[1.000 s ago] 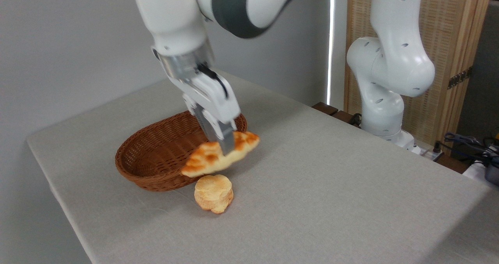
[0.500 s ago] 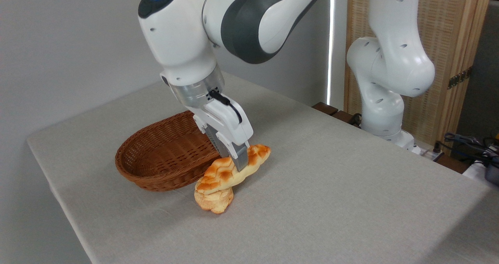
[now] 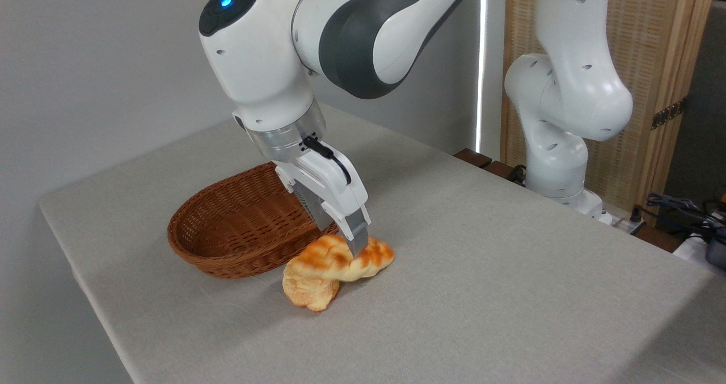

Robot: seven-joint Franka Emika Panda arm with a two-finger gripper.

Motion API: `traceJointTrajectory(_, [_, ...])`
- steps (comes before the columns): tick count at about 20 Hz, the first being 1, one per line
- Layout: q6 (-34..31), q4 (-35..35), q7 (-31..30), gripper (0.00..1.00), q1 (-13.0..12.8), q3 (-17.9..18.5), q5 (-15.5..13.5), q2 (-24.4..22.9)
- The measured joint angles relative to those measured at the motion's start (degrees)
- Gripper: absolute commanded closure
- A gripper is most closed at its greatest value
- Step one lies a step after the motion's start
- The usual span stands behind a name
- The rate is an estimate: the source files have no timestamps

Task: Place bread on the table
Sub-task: 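Move the held bread over the basket rim and lower it onto the table, then open the gripper to release the bread beside the round bun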

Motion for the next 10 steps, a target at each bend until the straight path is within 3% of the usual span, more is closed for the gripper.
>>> traceJointTrajectory(6, [0.2, 0.6, 0.0, 0.0, 0.0, 0.0, 0.0, -0.1])
traceJointTrajectory(10, [0.5, 4.5, 0.0, 0.0, -0.1, -0.3, 0.0, -0.6])
